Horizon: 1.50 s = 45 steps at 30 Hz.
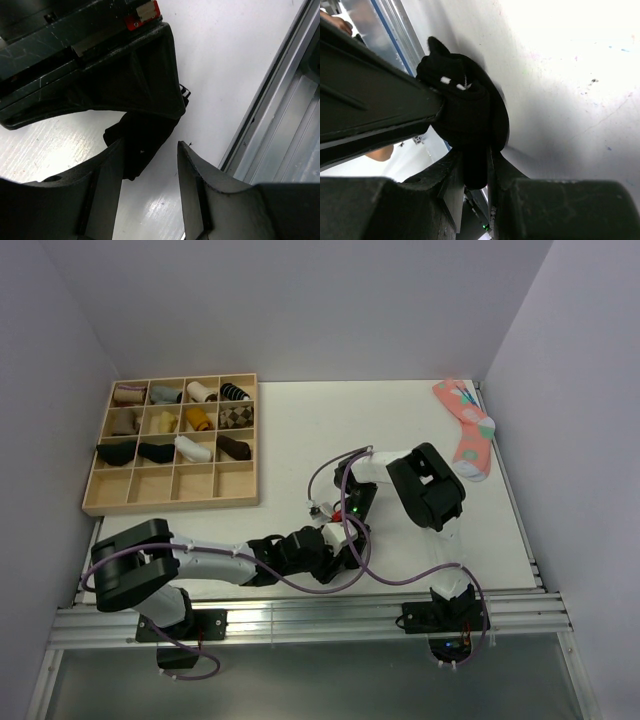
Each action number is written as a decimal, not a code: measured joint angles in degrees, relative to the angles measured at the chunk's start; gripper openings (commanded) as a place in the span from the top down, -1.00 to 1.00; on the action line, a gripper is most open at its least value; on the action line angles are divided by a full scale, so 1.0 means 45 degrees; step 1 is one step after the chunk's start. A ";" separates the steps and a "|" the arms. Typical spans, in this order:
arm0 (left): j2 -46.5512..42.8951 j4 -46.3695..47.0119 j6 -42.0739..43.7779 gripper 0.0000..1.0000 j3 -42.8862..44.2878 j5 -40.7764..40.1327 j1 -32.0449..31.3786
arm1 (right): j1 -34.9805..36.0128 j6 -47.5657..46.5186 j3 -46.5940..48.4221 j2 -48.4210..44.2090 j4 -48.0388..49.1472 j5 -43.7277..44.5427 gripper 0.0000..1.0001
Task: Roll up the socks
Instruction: Pick up the sock at the center of the board.
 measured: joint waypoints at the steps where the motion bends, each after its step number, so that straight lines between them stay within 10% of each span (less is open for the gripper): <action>1: 0.0073 0.0000 0.0024 -0.01 0.0019 0.0019 0.0000 | 0.0000 -0.0010 0.0000 0.0000 -0.0015 0.0019 0.63; 45: 0.2725 -0.0044 0.0306 -0.03 0.2069 -0.0811 -0.0228 | -0.0821 -0.1715 0.1428 0.1807 -0.2715 0.0607 0.57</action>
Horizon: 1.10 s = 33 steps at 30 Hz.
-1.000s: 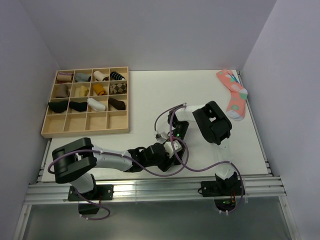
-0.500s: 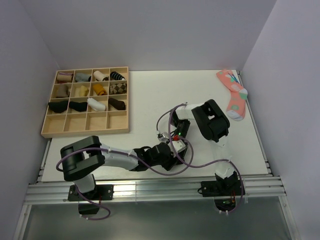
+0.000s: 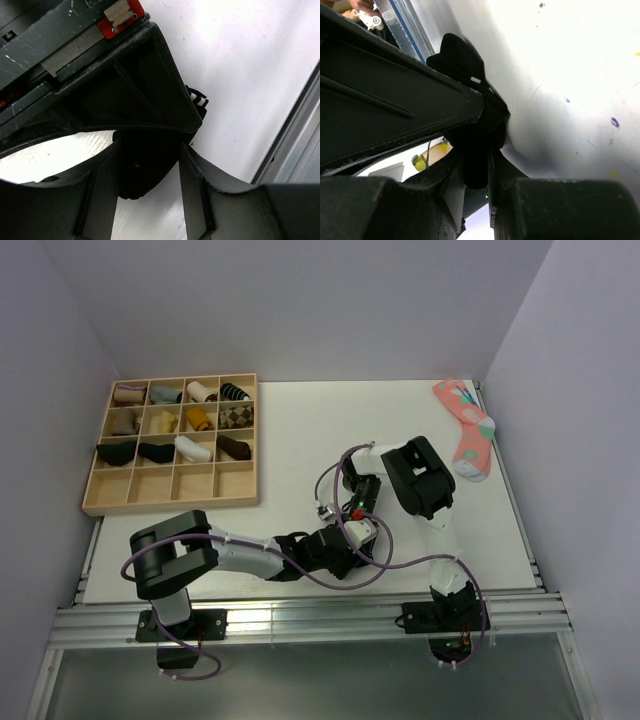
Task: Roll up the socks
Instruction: Pick up the sock at the center of the board.
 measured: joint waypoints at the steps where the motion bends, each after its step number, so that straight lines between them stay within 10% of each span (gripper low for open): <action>1: 0.0015 -0.0015 0.0000 -0.02 0.0024 0.0000 0.0000 | -0.0019 -0.0058 0.0053 0.0039 -0.0068 0.0015 0.57; 17: 0.0316 -0.0175 0.0005 0.12 0.0384 -0.0039 0.0010 | -0.0155 -0.0330 0.0554 0.0287 -0.0510 0.0374 0.55; 28: 0.0500 -0.0262 -0.0097 0.95 0.0612 -0.0131 0.0010 | -0.0408 -0.0423 0.0554 0.0311 -0.0520 0.0223 0.37; 33: 0.0529 -0.0277 -0.0257 0.99 0.0641 -0.0199 0.0010 | -0.0529 -0.0393 0.0525 0.0311 -0.0515 0.0097 0.18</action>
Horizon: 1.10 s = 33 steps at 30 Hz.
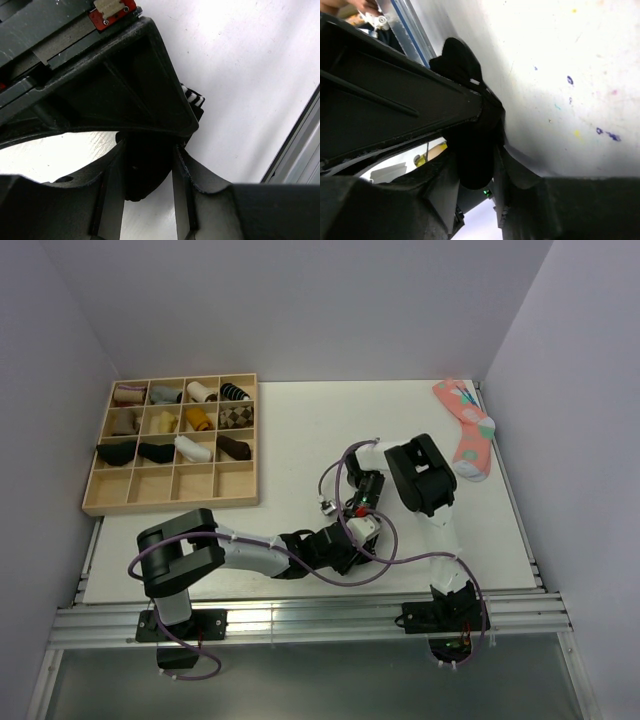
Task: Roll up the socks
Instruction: Pick up the sock at the center of the board.
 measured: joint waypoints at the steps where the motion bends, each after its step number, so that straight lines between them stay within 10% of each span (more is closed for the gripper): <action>1: 0.0005 0.0015 -0.0073 0.99 0.0005 -0.0010 0.0000 | -0.0039 0.0019 -0.0010 -0.0005 -0.0005 -0.0063 0.11; 11: 0.0151 0.0126 -0.0869 0.99 0.0092 -0.0257 -0.0029 | -0.0685 0.0418 -0.0364 -0.0704 0.0335 -0.0631 -0.21; 33: -0.0398 0.0588 -0.4124 1.00 -0.0816 -0.2059 -0.0151 | -0.3055 0.4265 -0.1146 -0.4658 0.5493 0.0112 -0.22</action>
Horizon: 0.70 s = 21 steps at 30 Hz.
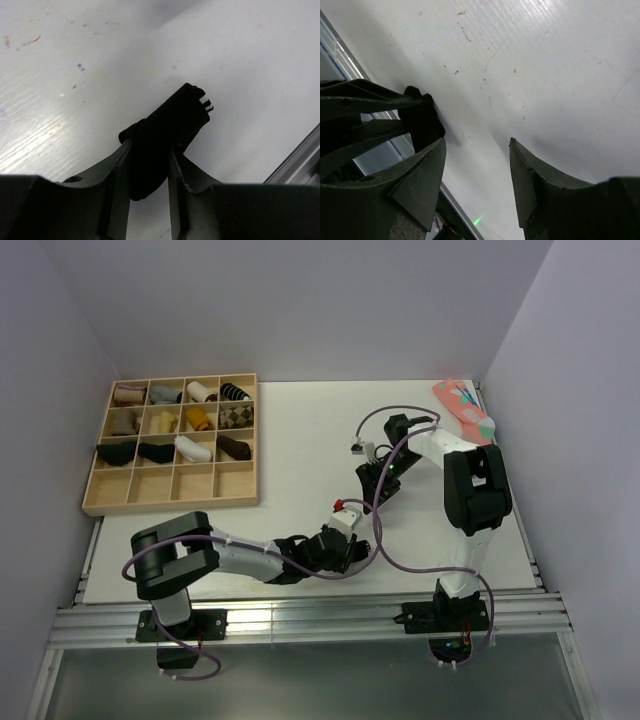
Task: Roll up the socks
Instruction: Pick up the sock at the center of the board.
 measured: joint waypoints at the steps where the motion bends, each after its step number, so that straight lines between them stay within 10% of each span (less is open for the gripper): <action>1: -0.0102 -0.0092 -0.0073 1.00 -0.0068 -0.0092 0.0015 | -0.0024 0.0068 -0.0024 -0.0087 0.0058 0.0039 -0.22; 21: -0.3730 -0.4104 -0.1399 1.00 -0.1574 -0.1496 0.1802 | -0.0049 0.0578 -0.0044 -0.0733 0.0466 0.0189 -0.21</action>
